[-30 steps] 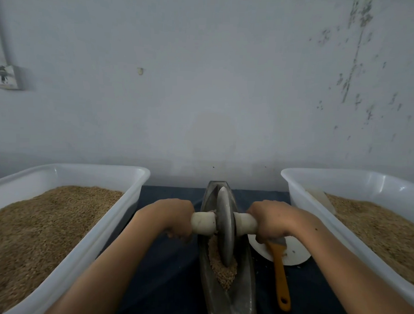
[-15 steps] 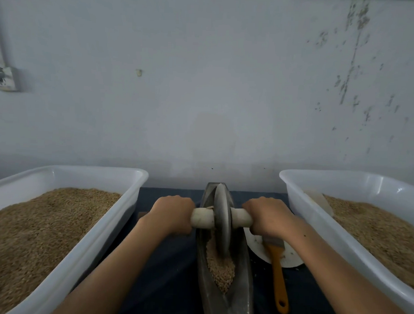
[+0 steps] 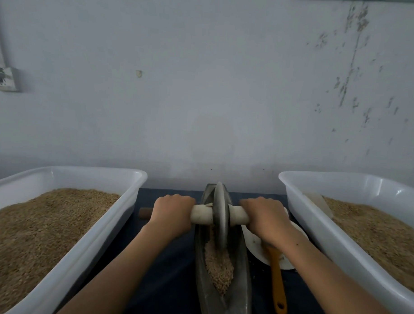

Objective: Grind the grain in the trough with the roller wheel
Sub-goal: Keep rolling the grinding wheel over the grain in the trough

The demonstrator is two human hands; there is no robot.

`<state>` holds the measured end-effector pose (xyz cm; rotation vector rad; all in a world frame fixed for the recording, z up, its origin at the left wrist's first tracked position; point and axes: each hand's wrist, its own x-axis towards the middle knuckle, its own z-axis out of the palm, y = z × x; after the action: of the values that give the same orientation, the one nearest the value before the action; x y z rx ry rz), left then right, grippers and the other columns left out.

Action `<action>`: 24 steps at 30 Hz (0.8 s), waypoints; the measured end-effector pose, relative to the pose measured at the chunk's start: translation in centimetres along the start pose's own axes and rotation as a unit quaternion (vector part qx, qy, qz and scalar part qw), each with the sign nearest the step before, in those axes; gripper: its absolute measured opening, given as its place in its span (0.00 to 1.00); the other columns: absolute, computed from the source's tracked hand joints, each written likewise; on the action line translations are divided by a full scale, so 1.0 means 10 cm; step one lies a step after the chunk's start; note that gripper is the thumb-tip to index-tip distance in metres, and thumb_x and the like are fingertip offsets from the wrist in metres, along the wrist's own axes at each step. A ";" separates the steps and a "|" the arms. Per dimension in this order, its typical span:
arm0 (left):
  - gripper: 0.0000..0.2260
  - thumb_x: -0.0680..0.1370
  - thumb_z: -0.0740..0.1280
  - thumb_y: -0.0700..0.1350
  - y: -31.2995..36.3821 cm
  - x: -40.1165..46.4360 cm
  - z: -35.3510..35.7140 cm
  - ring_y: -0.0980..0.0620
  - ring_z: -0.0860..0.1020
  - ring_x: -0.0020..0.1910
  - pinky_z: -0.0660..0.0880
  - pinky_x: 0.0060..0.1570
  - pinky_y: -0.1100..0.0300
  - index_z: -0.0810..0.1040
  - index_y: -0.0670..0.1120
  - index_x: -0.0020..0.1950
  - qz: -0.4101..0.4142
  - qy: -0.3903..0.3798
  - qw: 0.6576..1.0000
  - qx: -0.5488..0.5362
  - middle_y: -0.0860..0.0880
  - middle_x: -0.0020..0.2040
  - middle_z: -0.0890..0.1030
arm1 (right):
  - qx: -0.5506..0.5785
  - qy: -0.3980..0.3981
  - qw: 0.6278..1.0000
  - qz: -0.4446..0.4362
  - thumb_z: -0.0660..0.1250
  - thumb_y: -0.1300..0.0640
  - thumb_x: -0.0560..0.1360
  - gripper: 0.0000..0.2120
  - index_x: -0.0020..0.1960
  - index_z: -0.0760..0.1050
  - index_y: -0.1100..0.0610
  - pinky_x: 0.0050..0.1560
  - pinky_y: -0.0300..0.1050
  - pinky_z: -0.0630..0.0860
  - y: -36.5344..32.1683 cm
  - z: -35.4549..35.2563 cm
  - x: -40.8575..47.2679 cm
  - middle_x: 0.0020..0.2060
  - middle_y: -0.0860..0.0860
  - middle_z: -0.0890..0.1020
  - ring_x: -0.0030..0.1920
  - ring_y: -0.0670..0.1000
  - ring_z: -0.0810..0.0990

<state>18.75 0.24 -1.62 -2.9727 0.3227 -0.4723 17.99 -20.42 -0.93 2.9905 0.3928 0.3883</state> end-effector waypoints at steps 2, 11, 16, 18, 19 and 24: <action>0.10 0.75 0.65 0.50 0.01 -0.01 0.03 0.51 0.77 0.47 0.66 0.41 0.59 0.73 0.52 0.56 0.001 0.027 1.000 -0.003 0.51 0.49 0.79 | 0.011 0.030 0.999 0.009 0.64 0.57 0.76 0.06 0.51 0.71 0.49 0.43 0.44 0.66 0.00 0.04 0.00 0.47 0.49 0.80 0.44 0.51 0.76; 0.19 0.70 0.73 0.49 -0.07 0.00 -0.14 0.51 0.77 0.47 0.70 0.44 0.59 0.75 0.48 0.59 0.025 -0.216 0.975 -0.049 0.49 0.51 0.79 | 0.002 -0.170 0.985 -0.040 0.70 0.56 0.71 0.12 0.54 0.75 0.54 0.37 0.41 0.69 0.03 -0.19 -0.04 0.44 0.51 0.79 0.43 0.51 0.78; 0.18 0.70 0.72 0.50 -0.03 0.00 -0.15 0.53 0.73 0.42 0.69 0.43 0.58 0.75 0.48 0.58 0.021 -0.164 0.986 -0.021 0.51 0.46 0.77 | 0.021 -0.167 0.985 -0.029 0.70 0.56 0.71 0.12 0.54 0.76 0.53 0.39 0.42 0.70 0.05 -0.18 -0.05 0.46 0.51 0.80 0.44 0.51 0.79; 0.15 0.71 0.70 0.50 -0.03 0.01 -0.10 0.51 0.76 0.45 0.68 0.42 0.58 0.75 0.50 0.57 0.015 -0.117 0.993 -0.018 0.52 0.47 0.78 | -0.002 -0.119 0.992 -0.031 0.68 0.57 0.72 0.09 0.52 0.75 0.53 0.39 0.42 0.69 0.04 -0.14 -0.03 0.47 0.51 0.81 0.43 0.51 0.78; 0.14 0.72 0.69 0.50 -0.04 0.01 -0.07 0.51 0.77 0.47 0.68 0.42 0.58 0.75 0.51 0.56 0.011 -0.089 0.996 -0.017 0.51 0.48 0.79 | -0.020 -0.085 0.996 -0.028 0.67 0.58 0.73 0.08 0.51 0.74 0.53 0.39 0.43 0.68 0.01 -0.11 -0.03 0.47 0.51 0.81 0.43 0.52 0.78; 0.09 0.75 0.65 0.50 -0.02 0.01 0.05 0.50 0.77 0.48 0.66 0.41 0.59 0.74 0.52 0.55 0.000 0.037 0.999 -0.011 0.51 0.49 0.79 | -0.004 0.024 1.000 0.014 0.65 0.58 0.76 0.08 0.54 0.70 0.50 0.45 0.46 0.69 -0.02 0.02 0.00 0.49 0.50 0.80 0.48 0.53 0.78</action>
<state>19.00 0.43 -2.01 -2.9818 0.3372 -0.5843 17.97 -20.23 -1.14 2.9860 0.3533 0.4631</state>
